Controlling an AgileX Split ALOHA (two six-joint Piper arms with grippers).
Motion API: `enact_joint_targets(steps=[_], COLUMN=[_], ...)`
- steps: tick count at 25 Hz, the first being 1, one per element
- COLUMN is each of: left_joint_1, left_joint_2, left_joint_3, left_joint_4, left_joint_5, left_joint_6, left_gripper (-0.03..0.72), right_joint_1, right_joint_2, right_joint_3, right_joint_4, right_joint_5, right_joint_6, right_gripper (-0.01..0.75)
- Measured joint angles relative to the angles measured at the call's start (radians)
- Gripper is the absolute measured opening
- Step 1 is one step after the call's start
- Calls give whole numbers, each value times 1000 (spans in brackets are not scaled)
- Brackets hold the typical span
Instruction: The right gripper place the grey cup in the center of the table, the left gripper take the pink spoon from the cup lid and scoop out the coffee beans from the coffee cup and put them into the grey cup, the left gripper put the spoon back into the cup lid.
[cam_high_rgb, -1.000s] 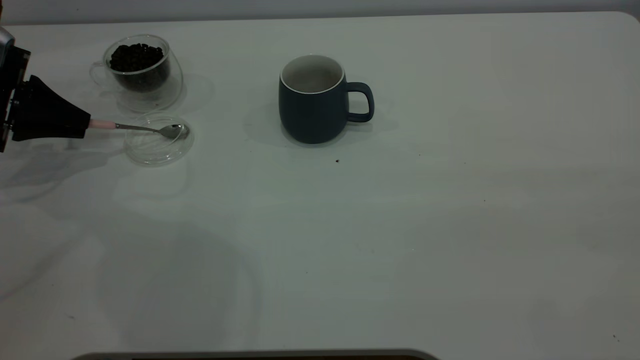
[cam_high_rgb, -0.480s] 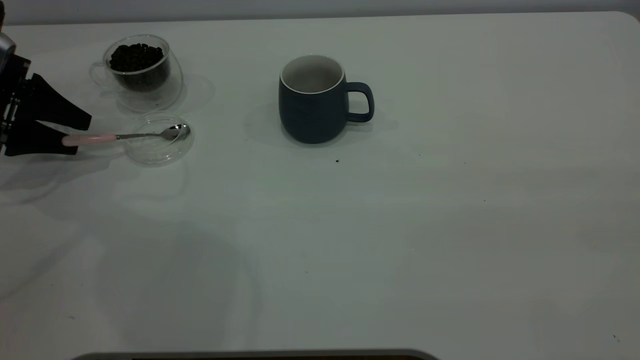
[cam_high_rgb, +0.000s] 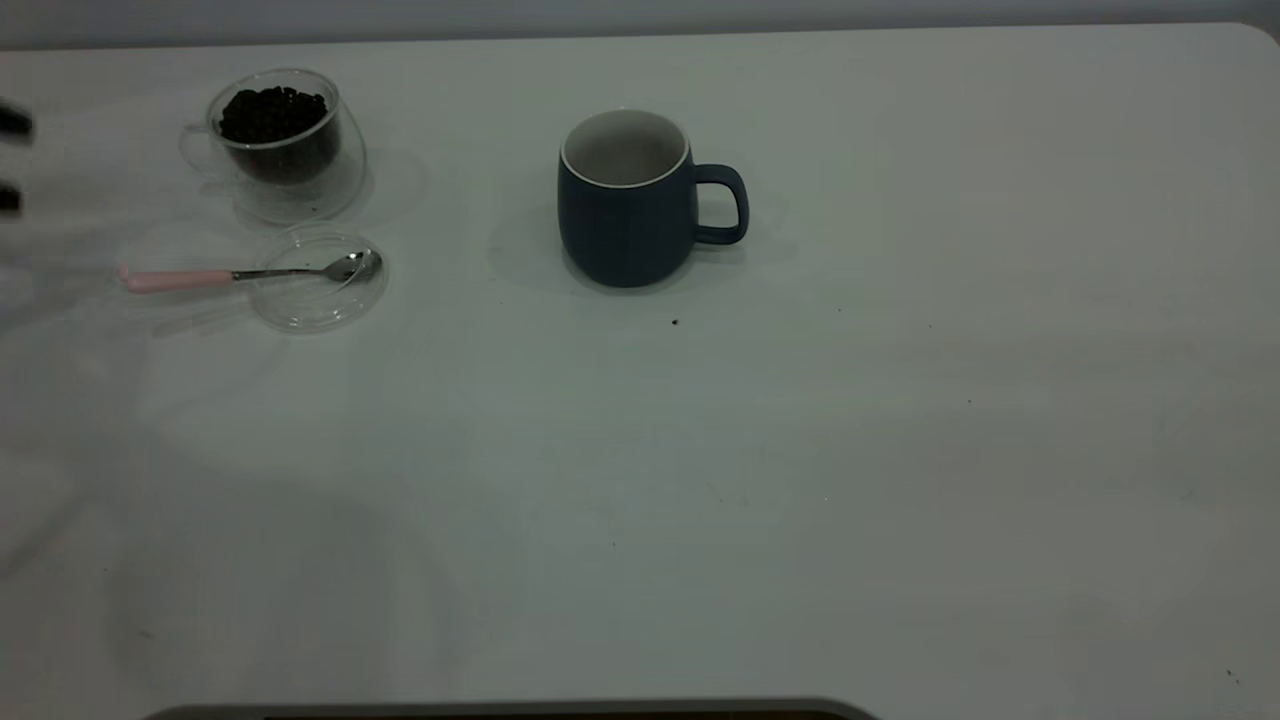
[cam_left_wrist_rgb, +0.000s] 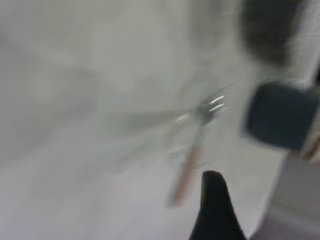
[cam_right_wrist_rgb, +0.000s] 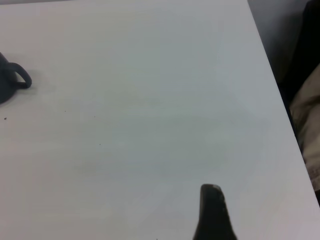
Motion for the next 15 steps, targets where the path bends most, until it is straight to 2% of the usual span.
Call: enact_joint_targets(steps=[4, 7, 9, 15], left_joint_1=[-13, -43, -66, -183], left_joint_2=[-146, -312, -412, -744], left_joint_3=[-8, -8, -9, -9], left_joint_4=[-35, 14, 110, 611], left_joint_5=[12, 26, 28, 29], left_joint_6=[-64, -82, -108, -370], left_gripper=[582, 582, 582, 558], right_joint_1=[0, 0, 0, 0], right_joint_2=[0, 0, 0, 0], right_joint_3=[0, 0, 0, 0], right_joint_4=[0, 0, 0, 0], right_joint_5=[0, 0, 0, 0], right_joint_6=[0, 0, 0, 0], right_gripper=[565, 565, 565, 565])
